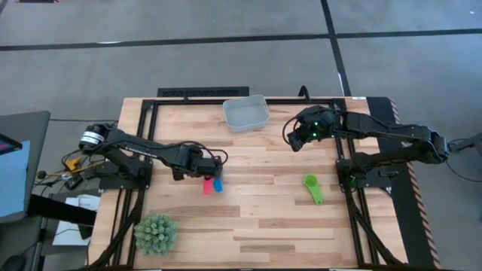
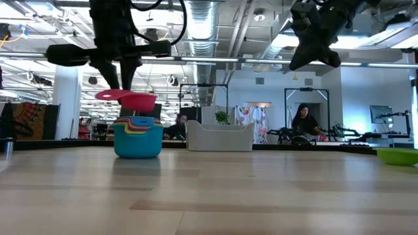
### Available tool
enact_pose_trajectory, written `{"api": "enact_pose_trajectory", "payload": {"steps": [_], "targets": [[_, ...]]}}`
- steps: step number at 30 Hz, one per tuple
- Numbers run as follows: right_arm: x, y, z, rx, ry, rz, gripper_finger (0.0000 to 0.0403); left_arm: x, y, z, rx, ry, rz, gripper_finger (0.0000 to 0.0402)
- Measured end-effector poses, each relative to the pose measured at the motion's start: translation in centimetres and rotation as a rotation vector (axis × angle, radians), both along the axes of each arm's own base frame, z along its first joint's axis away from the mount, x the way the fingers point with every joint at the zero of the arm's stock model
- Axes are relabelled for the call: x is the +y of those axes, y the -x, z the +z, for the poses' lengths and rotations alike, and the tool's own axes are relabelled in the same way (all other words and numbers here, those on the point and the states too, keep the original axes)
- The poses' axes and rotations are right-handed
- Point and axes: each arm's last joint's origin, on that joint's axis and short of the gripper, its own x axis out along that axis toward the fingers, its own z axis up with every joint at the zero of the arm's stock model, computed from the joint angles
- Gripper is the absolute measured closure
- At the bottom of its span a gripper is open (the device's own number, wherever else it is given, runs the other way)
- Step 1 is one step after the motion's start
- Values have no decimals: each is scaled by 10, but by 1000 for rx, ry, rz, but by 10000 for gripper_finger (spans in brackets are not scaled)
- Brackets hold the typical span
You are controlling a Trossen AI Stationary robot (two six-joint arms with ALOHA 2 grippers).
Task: Nest measuring cups in basket
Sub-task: Stack the pink measuring cup on the blue measuring cup
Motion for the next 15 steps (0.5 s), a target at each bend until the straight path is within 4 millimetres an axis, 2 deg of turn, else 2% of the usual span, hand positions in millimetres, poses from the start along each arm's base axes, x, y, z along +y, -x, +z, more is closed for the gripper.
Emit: {"api": "enact_pose_trajectory", "payload": {"steps": [8,15], "targets": [[0,1,-1,9,-3,-1,358,6,0,2,-27,25,73,383],[0,1,-1,10,-17,-14,360,7,-1,1,-30,73,105,315]]}}
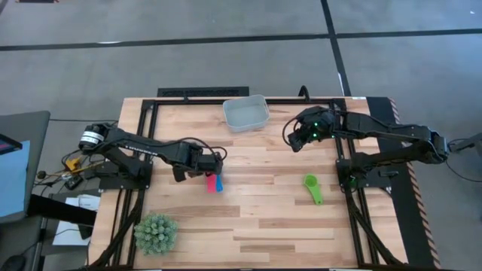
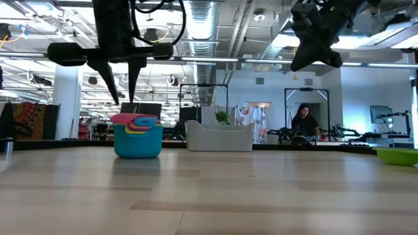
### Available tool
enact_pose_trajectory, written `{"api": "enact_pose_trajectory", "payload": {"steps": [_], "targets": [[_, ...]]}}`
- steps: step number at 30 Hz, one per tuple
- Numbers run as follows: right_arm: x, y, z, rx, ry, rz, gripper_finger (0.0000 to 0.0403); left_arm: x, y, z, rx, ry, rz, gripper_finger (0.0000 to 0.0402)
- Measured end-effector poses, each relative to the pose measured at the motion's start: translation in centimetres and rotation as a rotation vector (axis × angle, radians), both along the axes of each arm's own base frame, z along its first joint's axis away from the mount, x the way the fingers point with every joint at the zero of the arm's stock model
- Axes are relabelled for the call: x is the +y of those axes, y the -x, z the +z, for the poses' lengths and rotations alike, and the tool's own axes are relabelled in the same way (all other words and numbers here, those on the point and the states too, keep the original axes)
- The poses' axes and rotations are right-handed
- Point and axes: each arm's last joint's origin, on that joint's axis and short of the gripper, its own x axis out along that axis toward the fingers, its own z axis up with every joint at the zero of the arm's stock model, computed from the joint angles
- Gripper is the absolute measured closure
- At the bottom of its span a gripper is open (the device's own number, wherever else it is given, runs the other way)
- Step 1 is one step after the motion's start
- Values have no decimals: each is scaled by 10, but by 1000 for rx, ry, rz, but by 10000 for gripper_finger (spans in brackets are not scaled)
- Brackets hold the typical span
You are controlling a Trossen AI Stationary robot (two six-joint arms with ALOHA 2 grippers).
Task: Nest measuring cups in basket
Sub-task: Stack the pink measuring cup on the blue measuring cup
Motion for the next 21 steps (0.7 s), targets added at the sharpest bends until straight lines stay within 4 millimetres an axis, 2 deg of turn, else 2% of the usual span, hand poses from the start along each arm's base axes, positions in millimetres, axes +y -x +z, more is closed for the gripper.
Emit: {"api": "enact_pose_trajectory", "payload": {"steps": [5,9,11,16,21], "targets": [[2,-1,0,0,-6,5,357,-1,0,1,3,15,-21,264],[7,-1,0,3,-11,27,360,-5,0,9,22,8,-155,244],[10,-1,-1,10,-19,26,362,-13,3,9,50,18,-202,244],[19,-11,-9,52,-30,29,369,-36,13,-10,109,83,-222,269],[30,-44,-31,76,-35,73,380,-44,19,-17,118,71,-182,301]]}}
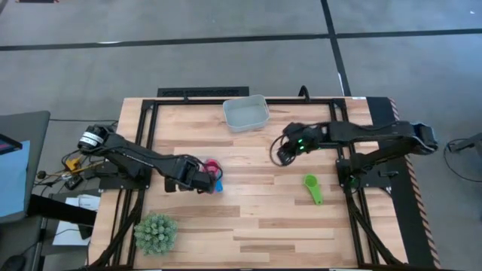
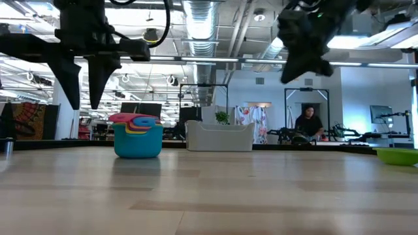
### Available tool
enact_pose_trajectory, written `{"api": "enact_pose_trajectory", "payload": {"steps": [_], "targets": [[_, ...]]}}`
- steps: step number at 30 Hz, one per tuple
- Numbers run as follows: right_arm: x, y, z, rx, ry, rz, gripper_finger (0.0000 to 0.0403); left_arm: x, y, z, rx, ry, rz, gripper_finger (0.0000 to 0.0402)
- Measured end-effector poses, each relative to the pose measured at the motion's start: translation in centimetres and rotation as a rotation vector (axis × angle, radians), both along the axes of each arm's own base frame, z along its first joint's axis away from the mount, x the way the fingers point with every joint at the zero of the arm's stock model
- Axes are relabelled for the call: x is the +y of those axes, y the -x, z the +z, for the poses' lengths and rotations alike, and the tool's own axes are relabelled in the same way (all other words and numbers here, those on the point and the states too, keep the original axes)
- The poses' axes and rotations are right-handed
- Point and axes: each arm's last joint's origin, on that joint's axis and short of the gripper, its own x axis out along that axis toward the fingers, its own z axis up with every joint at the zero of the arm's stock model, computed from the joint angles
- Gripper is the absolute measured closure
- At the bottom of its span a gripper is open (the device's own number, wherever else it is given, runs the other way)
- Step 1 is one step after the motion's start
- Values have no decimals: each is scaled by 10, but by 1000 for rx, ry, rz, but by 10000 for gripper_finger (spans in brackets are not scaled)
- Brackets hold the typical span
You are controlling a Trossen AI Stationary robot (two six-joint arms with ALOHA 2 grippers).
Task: Nest measuring cups in basket
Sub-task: Stack the pink measuring cup on the blue measuring cup
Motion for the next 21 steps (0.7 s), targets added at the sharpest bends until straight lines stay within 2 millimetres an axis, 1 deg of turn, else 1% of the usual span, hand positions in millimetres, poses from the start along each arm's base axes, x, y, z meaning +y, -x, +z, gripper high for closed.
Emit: {"api": "enact_pose_trajectory", "payload": {"steps": [6,10,13,15,17,19,21], "targets": [[14,-47,-23,-116,-38,110,387,-4,-7,-5,-34,-8,-56,329],[21,-67,-38,-170,-77,167,383,-5,-12,-8,-53,-28,-91,339],[28,-78,-48,-195,-85,198,383,-4,-16,-11,-55,-51,-168,345],[32,-87,-54,-230,-90,219,387,-3,-19,-10,-67,-74,-274,350],[34,-92,-60,-245,-109,233,391,-3,-24,-9,-105,-88,-350,355],[36,-101,-64,-287,-129,222,393,-2,-26,-9,-118,-98,-384,361],[37,-104,-70,-293,-160,224,393,-1,-27,-9,-123,-107,-411,367]]}}
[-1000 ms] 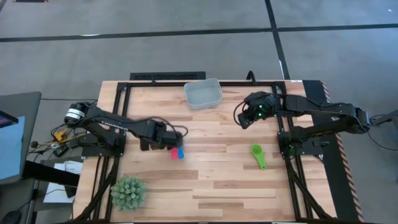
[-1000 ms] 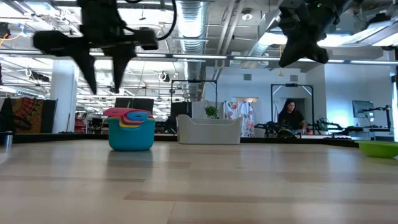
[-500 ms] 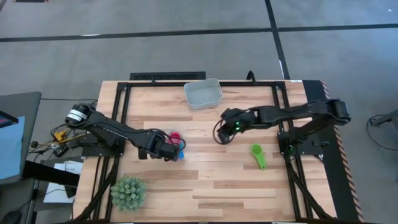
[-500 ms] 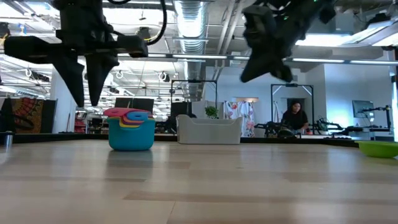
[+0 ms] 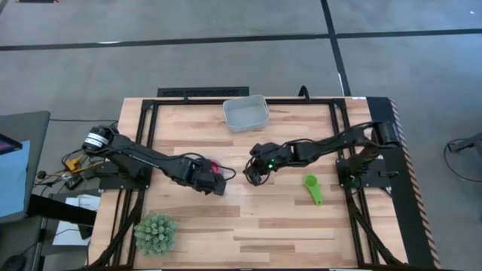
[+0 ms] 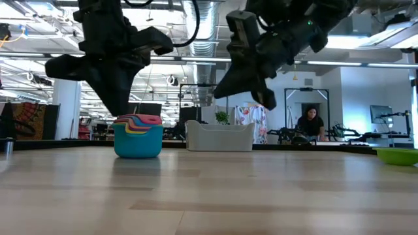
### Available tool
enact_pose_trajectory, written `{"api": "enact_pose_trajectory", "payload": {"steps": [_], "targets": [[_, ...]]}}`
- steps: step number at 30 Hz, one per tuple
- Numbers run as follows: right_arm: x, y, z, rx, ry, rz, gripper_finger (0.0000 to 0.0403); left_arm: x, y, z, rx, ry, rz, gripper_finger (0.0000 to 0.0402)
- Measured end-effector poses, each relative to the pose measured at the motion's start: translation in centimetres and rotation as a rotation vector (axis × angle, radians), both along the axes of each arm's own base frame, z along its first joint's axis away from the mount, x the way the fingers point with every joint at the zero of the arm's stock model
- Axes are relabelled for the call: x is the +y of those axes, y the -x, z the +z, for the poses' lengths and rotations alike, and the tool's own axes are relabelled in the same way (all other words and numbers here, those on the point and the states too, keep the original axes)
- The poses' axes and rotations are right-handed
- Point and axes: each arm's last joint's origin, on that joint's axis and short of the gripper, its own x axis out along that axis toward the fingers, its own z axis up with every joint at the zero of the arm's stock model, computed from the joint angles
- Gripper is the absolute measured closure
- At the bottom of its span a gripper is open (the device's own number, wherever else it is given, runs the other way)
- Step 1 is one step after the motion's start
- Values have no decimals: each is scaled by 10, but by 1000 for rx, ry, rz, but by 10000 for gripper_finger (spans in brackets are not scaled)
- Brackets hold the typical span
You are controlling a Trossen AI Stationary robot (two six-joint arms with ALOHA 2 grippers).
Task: Nest measuring cups in basket
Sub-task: Stack the pink measuring cup on the blue measuring cup
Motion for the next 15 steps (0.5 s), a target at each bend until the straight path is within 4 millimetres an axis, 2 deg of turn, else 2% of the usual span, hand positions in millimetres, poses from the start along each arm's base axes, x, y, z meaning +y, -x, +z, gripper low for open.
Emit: {"api": "enact_pose_trajectory", "payload": {"steps": [8,15], "targets": [[7,-13,-18,-28,-58,-17,394,0,-1,1,-8,7,-45,390],[6,-16,-30,1,-44,-45,392,0,-1,0,-4,10,-64,397]]}}
